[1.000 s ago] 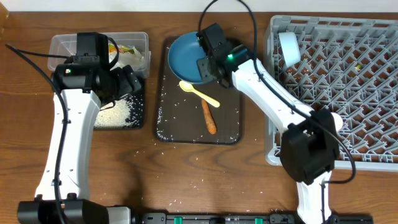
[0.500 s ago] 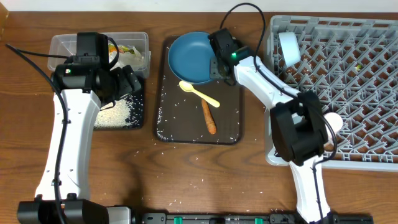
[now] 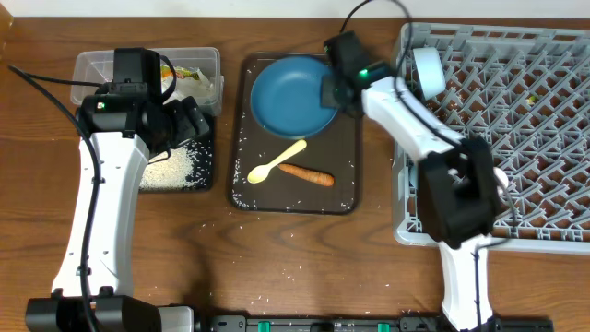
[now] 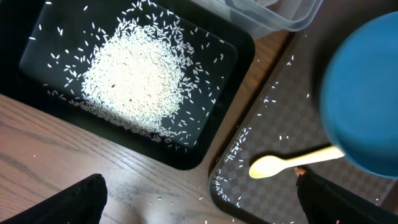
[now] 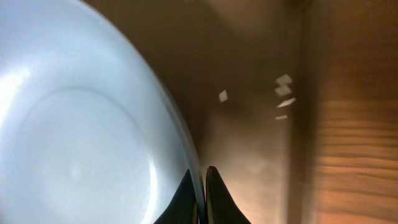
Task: Sort waste into correct bins and load items into the dishwasher rack
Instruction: 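Carry the blue plate right and stand it in the rack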
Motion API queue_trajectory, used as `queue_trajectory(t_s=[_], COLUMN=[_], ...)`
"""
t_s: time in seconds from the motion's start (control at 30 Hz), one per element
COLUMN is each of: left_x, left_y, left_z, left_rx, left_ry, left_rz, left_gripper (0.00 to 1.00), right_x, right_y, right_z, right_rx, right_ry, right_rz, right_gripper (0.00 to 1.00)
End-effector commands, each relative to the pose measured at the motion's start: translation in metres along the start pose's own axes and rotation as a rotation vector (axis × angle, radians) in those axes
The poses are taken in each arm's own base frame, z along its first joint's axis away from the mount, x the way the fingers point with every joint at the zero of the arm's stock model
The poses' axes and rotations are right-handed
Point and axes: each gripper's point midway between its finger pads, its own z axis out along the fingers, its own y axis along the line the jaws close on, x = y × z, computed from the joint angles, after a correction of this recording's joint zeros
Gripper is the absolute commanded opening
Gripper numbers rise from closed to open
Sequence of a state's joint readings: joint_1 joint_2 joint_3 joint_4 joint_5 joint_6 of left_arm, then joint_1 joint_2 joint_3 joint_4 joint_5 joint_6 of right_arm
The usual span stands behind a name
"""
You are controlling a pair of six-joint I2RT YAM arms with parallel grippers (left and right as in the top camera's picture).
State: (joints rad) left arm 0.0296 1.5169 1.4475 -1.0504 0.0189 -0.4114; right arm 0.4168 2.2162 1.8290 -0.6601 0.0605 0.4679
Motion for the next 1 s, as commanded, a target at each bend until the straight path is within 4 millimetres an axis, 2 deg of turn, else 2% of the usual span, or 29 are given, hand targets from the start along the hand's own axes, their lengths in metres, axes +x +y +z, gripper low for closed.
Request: queue_trajectory(t_s=[0.0,0.1,0.2,0.33,0.43,0.53,0.7,0.8,0.97], left_x=[-0.001,-0.001,-0.001,-0.001,-0.001,-0.001,-0.001,-0.001,-0.001], left_y=[0.003,0.003,0.003,0.003,0.003,0.003,0.003,0.003,0.003], left_z=[0.002,0.002,0.002,0.002,0.002,0.002,0.002,0.002,0.002], left_rx=[-0.016,-0.016,-0.016,-0.016,-0.016,-0.016,-0.016,-0.016,-0.016], left_ry=[0.002,0.002,0.002,0.002,0.002,0.002,0.002,0.002,0.002], left_rz=[-0.001,-0.001,-0.001,-0.001,-0.001,-0.001,-0.001,-0.001,-0.001], left_gripper=[1.00,0.99,1.00,1.00,1.00,1.00,1.00,1.00,1.00], right_x=[-0.068,-0.093,-0.110,-0.110,-0.106,-0.107,-0.109,-0.112,-0.113], right_y=[-0.023,-0.069,-0.137,-0.223,-0.265,-0.294,-0.339,-0.355,-0.367], right_z=[-0.096,-0.156,-0.236,-0.342,-0.387,-0.398,-0.390,-0.375,-0.328], right_rx=[0.025,0.178,0.439,0.875,1.126,1.243,1.365,1.392,1.397], right_ry=[-0.231,-0.359,-0.523,-0.685,-0.668,-0.572,-0.407,-0.348,-0.229], right_rz=[0.008,0.062,0.161,0.234,0.203,0.119,0.025,-0.001,-0.075], right_gripper=[0.01,0.01,0.01,0.01,0.01,0.01,0.01,0.01,0.01])
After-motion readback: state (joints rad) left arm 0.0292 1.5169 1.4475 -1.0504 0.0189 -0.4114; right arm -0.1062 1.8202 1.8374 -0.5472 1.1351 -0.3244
